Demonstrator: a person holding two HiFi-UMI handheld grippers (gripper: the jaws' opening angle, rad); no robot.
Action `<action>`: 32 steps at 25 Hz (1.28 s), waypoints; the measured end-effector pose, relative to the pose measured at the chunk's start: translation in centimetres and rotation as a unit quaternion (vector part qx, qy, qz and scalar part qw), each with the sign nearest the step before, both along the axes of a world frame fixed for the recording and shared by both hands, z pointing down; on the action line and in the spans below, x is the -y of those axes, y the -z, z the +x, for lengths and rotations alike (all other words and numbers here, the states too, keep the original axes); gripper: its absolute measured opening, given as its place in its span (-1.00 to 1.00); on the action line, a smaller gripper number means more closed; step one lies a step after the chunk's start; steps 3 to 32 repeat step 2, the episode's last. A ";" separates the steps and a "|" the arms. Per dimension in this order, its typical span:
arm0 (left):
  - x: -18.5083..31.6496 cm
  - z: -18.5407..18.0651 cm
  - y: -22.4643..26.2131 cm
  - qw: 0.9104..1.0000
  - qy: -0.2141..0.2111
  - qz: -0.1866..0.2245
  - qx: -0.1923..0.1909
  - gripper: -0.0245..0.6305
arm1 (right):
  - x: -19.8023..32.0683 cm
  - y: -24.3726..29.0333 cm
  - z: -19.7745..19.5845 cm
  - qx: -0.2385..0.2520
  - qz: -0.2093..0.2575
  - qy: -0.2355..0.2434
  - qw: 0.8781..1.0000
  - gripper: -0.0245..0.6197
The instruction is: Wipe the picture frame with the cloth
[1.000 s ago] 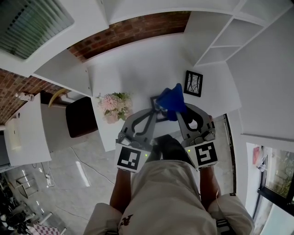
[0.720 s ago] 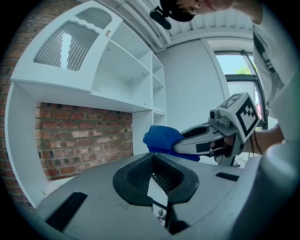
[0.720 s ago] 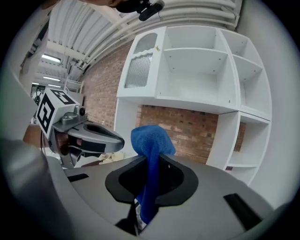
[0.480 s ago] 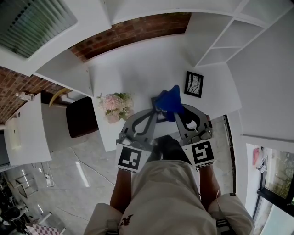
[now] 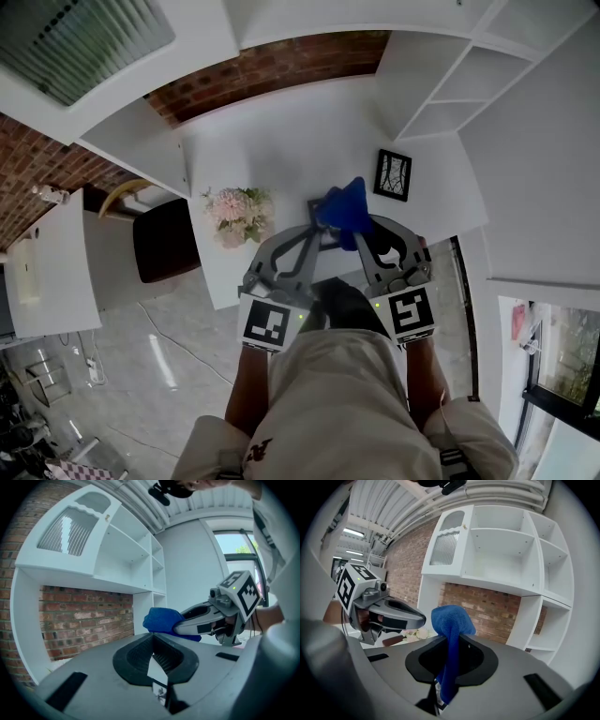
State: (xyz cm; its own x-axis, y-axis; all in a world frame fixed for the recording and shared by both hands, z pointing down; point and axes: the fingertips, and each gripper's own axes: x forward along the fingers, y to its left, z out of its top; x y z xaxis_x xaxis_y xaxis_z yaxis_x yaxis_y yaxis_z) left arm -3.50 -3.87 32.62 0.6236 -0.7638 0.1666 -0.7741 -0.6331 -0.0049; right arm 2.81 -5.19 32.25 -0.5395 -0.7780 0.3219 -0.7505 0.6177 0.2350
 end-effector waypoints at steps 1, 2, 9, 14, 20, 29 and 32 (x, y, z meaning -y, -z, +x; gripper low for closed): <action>-0.2 -0.1 0.0 1.000 0.000 0.001 0.000 -0.92 | -0.2 0.1 -0.1 0.000 0.001 -0.001 1.000 -0.77; -0.4 -0.2 0.0 1.000 0.000 0.002 0.001 -0.92 | -0.4 0.2 -0.2 -0.001 0.002 -0.002 1.000 -0.77; -0.4 -0.2 0.0 1.000 0.000 0.002 0.001 -0.92 | -0.4 0.2 -0.2 -0.001 0.002 -0.002 1.000 -0.77; -0.4 -0.2 0.0 1.000 0.000 0.002 0.001 -0.92 | -0.4 0.2 -0.2 -0.001 0.002 -0.002 1.000 -0.77; -0.4 -0.2 0.0 1.000 0.000 0.002 0.001 -0.92 | -0.4 0.2 -0.2 -0.001 0.002 -0.002 1.000 -0.77; -0.4 -0.2 0.0 1.000 0.000 0.002 0.001 -0.92 | -0.4 0.2 -0.2 -0.001 0.002 -0.002 1.000 -0.77; -0.4 -0.2 0.0 1.000 0.000 0.002 0.001 -0.92 | -0.4 0.2 -0.2 -0.001 0.002 -0.002 1.000 -0.77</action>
